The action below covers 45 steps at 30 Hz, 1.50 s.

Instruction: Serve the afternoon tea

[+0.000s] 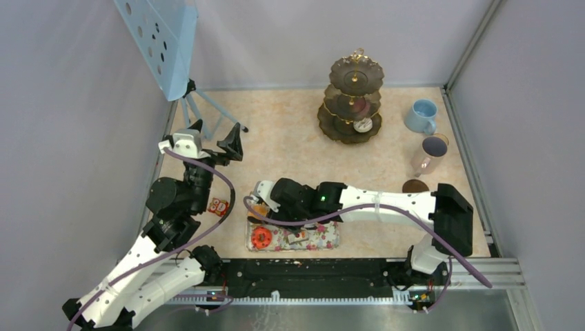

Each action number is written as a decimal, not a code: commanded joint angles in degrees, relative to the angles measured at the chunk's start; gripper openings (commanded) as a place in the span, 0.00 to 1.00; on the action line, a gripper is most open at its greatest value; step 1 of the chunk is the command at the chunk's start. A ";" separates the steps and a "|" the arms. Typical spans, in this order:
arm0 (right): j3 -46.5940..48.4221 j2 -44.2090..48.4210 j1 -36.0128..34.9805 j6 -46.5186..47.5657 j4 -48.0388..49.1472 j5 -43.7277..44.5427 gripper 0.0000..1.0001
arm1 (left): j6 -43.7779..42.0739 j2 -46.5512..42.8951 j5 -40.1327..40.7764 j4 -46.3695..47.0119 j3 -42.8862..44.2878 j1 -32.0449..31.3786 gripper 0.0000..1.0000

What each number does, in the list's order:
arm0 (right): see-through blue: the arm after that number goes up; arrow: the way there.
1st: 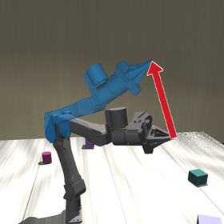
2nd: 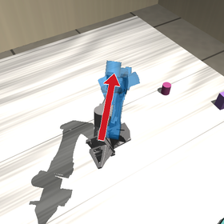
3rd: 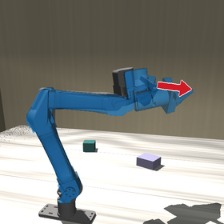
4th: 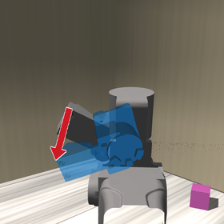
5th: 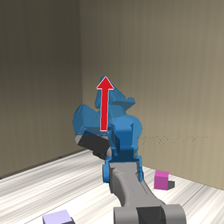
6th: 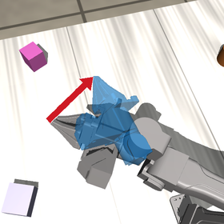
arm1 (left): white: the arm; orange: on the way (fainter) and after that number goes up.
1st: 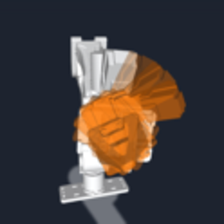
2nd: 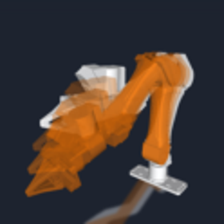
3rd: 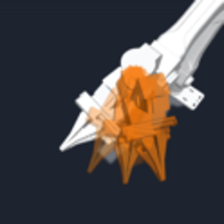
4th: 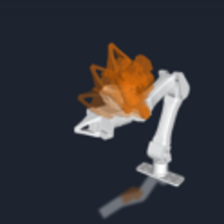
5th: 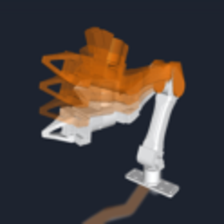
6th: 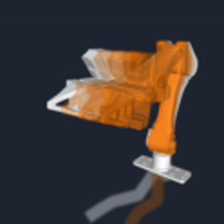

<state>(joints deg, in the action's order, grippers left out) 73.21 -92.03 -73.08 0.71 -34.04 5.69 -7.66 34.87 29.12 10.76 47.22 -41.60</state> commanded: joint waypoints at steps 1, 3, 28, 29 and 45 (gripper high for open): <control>3.29 -1.17 -1.05 1.48 0.17 1.76 0.52 | 0.13 -0.83 1.40 2.33 -0.28 0.36 0.99; 3.57 -1.99 -1.12 1.63 -0.16 1.84 0.52 | 0.19 -0.79 1.23 2.31 -0.23 0.37 0.99; 5.51 -4.23 -1.34 -0.27 -0.45 4.08 0.32 | 0.37 -0.58 -0.23 2.14 -0.24 0.47 0.99; 5.01 -3.17 -1.36 -0.27 -0.09 4.58 0.28 | 0.41 -0.55 -0.29 2.20 -0.27 0.45 0.99; -8.20 13.08 11.38 -10.64 8.95 22.75 0.14 | 1.22 0.55 -1.70 1.90 -0.12 0.49 0.99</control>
<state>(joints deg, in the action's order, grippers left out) 67.51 -79.81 -70.17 -5.13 -31.05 19.77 -7.40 34.94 28.93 10.76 47.18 -41.32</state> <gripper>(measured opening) 0.443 0.987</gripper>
